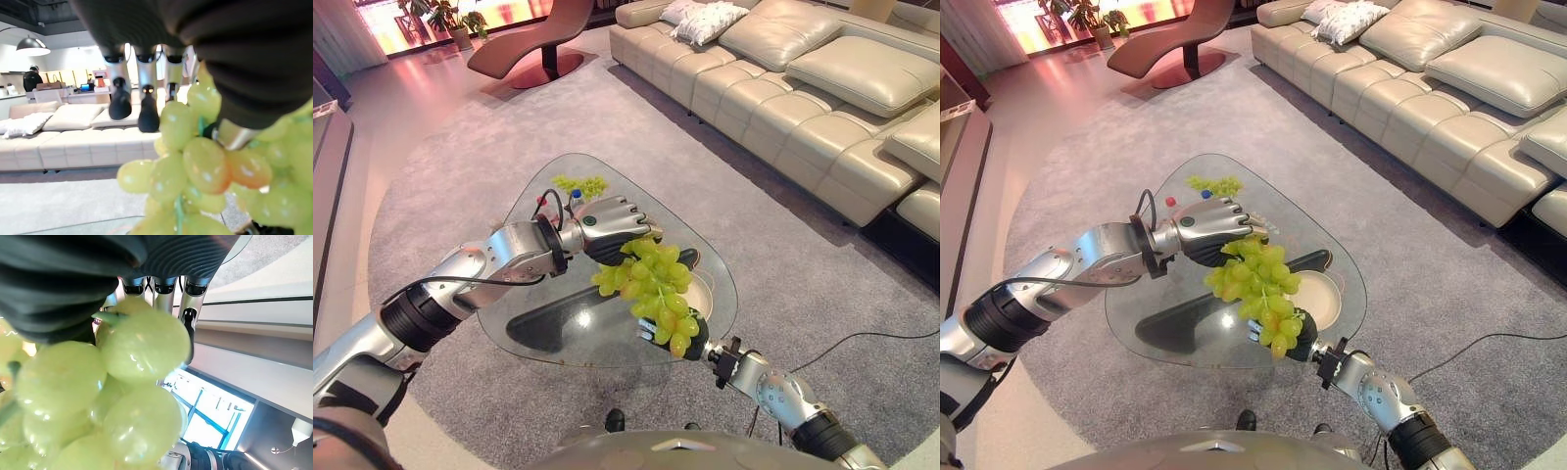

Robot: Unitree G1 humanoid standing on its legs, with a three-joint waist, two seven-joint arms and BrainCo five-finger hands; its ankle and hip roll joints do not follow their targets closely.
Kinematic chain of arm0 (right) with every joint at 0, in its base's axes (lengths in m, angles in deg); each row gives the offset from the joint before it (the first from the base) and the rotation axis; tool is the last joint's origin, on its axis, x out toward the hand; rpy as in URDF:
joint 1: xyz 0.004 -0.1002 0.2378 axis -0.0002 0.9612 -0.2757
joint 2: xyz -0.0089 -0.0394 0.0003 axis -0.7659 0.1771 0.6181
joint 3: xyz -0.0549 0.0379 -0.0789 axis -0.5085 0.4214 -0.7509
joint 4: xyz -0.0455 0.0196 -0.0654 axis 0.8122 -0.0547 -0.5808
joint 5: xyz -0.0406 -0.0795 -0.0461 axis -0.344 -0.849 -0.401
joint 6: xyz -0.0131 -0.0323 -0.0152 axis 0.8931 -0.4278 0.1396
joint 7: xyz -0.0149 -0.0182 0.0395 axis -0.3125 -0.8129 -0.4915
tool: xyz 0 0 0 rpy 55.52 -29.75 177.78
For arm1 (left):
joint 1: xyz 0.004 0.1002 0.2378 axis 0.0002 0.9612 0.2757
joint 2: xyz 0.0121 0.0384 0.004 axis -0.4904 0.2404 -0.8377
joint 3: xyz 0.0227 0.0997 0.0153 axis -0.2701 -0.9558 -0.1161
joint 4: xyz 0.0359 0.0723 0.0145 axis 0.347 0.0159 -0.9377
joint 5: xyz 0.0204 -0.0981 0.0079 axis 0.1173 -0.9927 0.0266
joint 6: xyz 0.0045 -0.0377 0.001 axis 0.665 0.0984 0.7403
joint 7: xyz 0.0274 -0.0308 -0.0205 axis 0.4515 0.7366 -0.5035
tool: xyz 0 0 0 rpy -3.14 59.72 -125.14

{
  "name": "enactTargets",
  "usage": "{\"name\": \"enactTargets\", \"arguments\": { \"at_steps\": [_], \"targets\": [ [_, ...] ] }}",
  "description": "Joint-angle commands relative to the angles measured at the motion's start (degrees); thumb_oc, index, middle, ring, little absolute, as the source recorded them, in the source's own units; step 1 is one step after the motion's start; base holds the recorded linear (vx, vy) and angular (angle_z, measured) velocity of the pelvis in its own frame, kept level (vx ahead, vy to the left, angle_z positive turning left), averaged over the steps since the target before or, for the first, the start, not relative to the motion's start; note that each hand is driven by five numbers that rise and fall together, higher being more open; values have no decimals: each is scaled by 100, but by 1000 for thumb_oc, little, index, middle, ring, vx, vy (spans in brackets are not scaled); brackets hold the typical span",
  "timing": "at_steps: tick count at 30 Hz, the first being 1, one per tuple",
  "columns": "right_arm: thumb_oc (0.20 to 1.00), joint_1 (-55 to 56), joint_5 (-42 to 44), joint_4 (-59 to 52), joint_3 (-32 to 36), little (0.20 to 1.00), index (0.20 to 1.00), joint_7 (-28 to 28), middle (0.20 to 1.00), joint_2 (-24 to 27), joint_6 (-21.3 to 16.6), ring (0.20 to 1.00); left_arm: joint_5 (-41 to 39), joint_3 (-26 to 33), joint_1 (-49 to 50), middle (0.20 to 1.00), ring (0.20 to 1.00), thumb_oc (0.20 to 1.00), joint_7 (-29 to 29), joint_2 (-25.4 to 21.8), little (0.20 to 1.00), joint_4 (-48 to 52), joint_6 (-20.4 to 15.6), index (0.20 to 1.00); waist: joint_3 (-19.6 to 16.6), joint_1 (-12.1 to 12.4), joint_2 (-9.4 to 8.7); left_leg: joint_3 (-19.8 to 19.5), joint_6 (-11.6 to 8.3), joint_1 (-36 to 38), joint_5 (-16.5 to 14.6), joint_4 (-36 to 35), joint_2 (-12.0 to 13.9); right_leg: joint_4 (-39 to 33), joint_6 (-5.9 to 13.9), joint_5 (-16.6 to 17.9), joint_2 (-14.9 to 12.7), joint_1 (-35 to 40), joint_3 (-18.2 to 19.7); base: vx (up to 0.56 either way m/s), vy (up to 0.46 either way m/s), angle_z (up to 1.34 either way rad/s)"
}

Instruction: Pick up fruits into the plate

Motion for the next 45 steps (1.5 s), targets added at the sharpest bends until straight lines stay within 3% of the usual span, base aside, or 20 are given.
{"name": "enactTargets", "arguments": {
  "at_steps": [1, 22, 37, 45],
  "targets": [
    [1000, -294, 438, -618, 86, 1000, 1000, -490, 1000, -243, -174, 1000, -344, 277, -356, 200, 200, 200, -141, 55, 200, -9, -119, 200, -14, 214, -156, 843, 33, 508, -949, 137, -84, 79, 435, -280, -197, 77, 195, 0, 0, 0],
    [1000, -376, 771, -801, 190, 1000, 1000, -847, 1000, -69, 108, 1000, -395, 160, -322, 200, 200, 200, 313, -50, 200, 32, -381, 200, -8, 227, -149, 849, 24, 473, -930, 113, -99, 46, 461, -240, -209, 43, 194, -1, 0, 0],
    [1000, -394, 981, -960, 117, 1000, 1000, -1016, 1000, -26, 320, 1000, -311, -25, -343, 200, 200, 200, 641, -244, 200, 153, -828, 200, 19, 247, -118, 826, 14, 463, -925, 117, -105, 59, 456, -240, -207, 34, 169, -2, 0, 0],
    [1000, -466, 1098, -1084, -50, 1000, 1000, -1123, 1000, 46, 627, 1000, -314, -202, -567, 200, 200, 200, 496, -295, 200, 139, -698, 200, 7, 261, -110, 818, 8, 461, -926, 117, -107, 61, 458, -249, -204, 39, 164, 0, 0, 0]
  ]
}}
